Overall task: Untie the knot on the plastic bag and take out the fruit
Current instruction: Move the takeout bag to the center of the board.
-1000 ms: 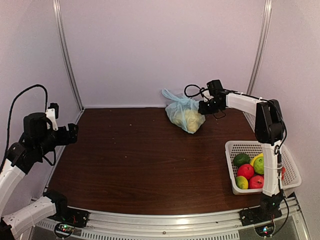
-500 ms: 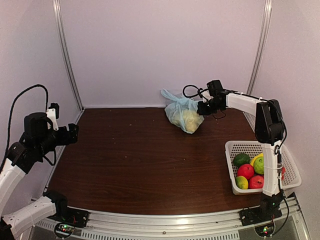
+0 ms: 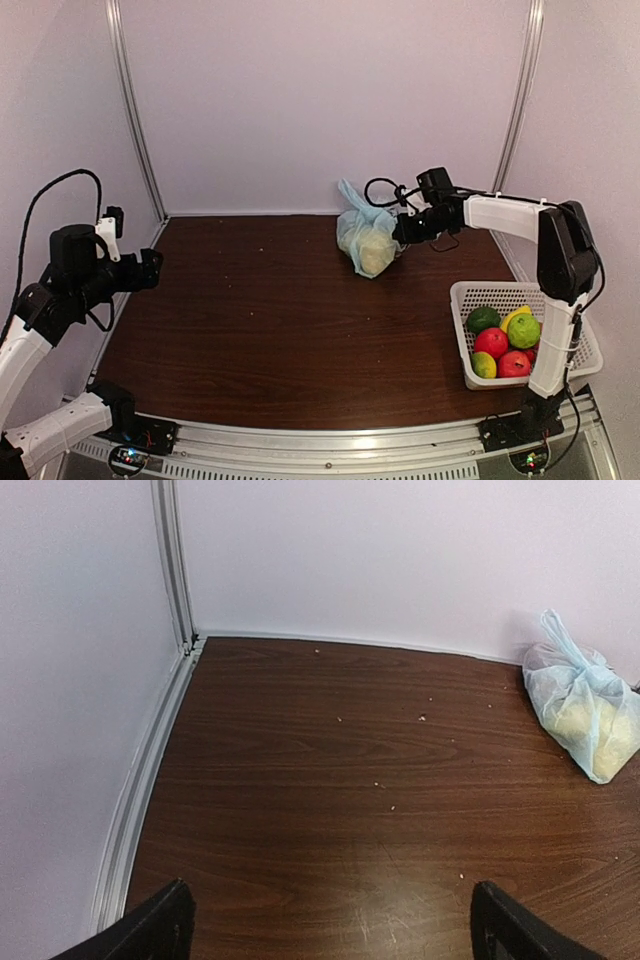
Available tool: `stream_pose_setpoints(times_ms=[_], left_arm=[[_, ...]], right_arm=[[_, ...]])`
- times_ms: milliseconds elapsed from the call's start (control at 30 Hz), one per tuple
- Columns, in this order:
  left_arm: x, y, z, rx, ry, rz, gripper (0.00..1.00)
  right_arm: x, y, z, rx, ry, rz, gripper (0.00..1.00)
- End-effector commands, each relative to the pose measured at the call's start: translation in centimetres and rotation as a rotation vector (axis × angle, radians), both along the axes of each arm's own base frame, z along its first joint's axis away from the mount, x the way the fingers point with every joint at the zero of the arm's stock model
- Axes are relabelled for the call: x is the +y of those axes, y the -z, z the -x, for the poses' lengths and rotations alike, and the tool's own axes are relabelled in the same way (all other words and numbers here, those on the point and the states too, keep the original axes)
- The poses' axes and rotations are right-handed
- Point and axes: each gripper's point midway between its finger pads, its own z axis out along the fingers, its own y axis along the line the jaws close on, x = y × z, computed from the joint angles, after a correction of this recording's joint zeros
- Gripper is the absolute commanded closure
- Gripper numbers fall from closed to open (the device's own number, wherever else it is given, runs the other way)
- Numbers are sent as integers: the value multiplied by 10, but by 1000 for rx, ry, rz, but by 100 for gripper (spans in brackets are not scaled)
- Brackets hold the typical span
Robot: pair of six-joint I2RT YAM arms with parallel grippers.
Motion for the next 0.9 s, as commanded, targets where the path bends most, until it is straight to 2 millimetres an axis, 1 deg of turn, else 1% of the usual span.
stream_pose_setpoints(times_ms=[0,67,167,267,400,500,700,867], left_arm=[[-10,-7,-2,-44,54,14,3],[-11,-8,-1,-50,64,19,3],[-15,-5,-2,-45,84,22,3],[-23,-1,-4,-25,122,26,3],[-31,2,-6,-14,164,32,3],[-38,4,-5,-13,205,47,5],[-65,5,-5,-4,298,147,10],[-86,3,-2,-10,329,188,13]], right_arm=[[19,-20,25,-28,-28,-27,100],[25,-18,37,-21,-30,-44,100],[42,-17,56,-9,-62,-79,100],[60,-12,78,6,-98,-86,100],[90,-10,109,27,-173,-142,100],[107,-5,133,42,-227,-138,100],[130,-12,178,43,-305,-178,100],[139,-13,210,41,-344,-183,100]])
